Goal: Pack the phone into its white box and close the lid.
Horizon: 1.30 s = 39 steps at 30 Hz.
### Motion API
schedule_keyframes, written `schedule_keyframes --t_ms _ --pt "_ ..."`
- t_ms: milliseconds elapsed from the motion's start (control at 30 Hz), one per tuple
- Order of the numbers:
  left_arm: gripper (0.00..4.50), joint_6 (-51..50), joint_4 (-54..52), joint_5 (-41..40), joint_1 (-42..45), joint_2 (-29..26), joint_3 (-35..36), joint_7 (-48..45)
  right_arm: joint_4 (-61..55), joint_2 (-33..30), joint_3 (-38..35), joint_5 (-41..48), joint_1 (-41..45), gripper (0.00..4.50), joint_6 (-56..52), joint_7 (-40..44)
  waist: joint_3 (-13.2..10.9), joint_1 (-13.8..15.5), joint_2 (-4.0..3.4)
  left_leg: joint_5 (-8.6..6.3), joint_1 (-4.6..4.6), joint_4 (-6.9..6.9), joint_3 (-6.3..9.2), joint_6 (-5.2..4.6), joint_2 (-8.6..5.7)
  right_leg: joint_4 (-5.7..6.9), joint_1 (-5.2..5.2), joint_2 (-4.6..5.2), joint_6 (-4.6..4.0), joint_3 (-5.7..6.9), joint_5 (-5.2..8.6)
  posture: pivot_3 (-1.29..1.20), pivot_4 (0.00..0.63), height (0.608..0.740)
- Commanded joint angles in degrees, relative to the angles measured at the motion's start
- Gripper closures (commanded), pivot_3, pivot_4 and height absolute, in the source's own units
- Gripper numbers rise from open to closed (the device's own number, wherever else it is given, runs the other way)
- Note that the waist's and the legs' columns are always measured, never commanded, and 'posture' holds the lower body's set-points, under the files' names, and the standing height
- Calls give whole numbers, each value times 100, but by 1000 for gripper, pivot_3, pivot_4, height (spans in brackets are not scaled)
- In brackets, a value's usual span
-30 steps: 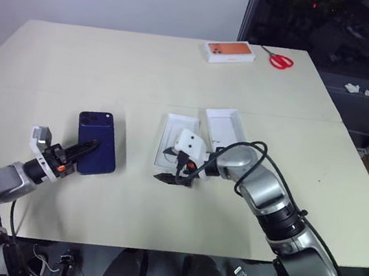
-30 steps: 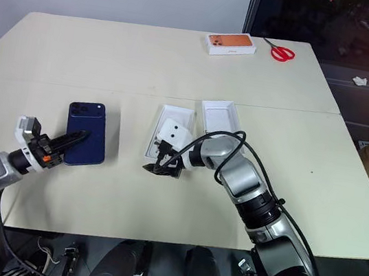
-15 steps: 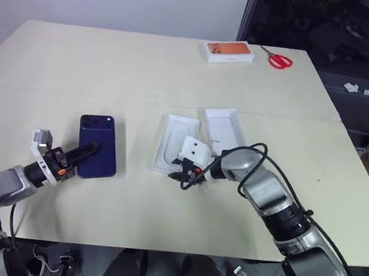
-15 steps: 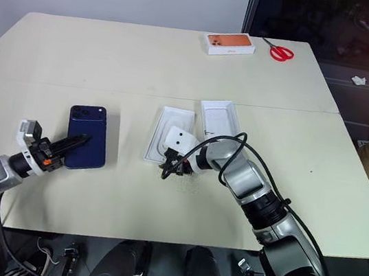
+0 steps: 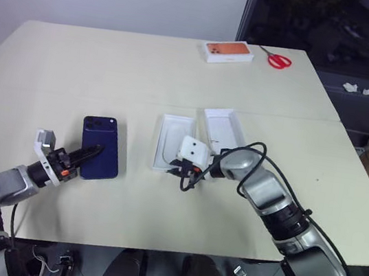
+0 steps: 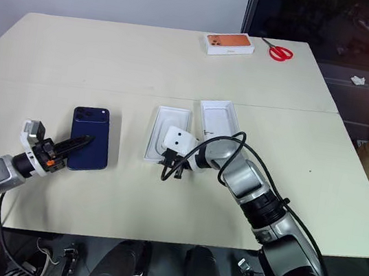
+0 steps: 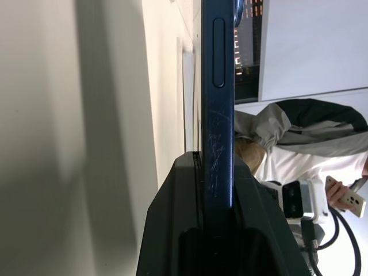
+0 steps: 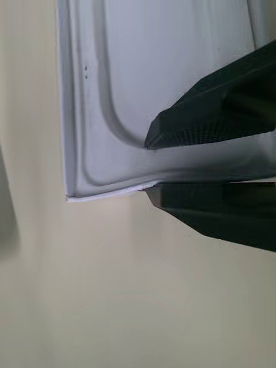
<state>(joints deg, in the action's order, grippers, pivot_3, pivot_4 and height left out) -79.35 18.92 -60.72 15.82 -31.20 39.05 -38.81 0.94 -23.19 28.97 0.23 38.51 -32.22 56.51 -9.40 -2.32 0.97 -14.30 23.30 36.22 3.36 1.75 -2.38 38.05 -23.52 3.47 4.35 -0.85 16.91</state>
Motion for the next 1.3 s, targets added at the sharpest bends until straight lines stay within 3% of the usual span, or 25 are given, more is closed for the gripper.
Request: schedule_keyframes --t_ms 33,433,700,800,933,1000,1167,1300 --pt "4495 14 -240 -234 -9 -33 98 -46 22 51 1 12 8 3632 -54 29 0 2 0 0 0 0 0 0 0 0 0 0 0 0 0 0 150 740" --pt "4495 -62 -277 -377 -49 -39 149 42 -760 -25 -24 546 -363 3632 25 620 0 -6 0 0 1 -1 0 0 0 -2 0 0 0 0 0 0 150 740" --pt "4495 -288 -271 -550 81 -24 191 157 -770 232 96 469 -466 3632 -26 414 1 -6 2 0 0 1 0 0 0 1 0 0 0 0 0 0 150 740" --pt "4495 -375 -342 -657 148 38 177 314 -716 314 74 432 -436 2741 -115 336 1 5 2 0 0 1 1 0 0 1 0 0 0 0 0 0 150 740" --pt "4495 -491 -384 -800 222 96 185 521 -723 443 -96 529 -336 745 -232 232 1 14 2 0 1 3 1 0 -1 1 0 0 0 0 0 0 150 740" --pt "4495 -571 -570 -870 231 162 92 660 -861 533 -341 755 -184 79 -410 223 0 11 3 0 1 3 1 0 -1 1 0 0 0 0 0 0 150 740" --pt "4495 -671 -844 -1092 413 404 99 1118 -916 700 -1310 1621 140 79 -914 166 0 18 3 0 1 3 1 0 0 2 0 0 1 1 0 0 150 740" --pt "4495 -753 -1040 -1412 601 794 100 1724 -861 139 -1697 1930 -6 79 -501 697 2 128 6 -2 1 8 1 -4 -3 -2 7 0 1 2 -1 0 150 740"
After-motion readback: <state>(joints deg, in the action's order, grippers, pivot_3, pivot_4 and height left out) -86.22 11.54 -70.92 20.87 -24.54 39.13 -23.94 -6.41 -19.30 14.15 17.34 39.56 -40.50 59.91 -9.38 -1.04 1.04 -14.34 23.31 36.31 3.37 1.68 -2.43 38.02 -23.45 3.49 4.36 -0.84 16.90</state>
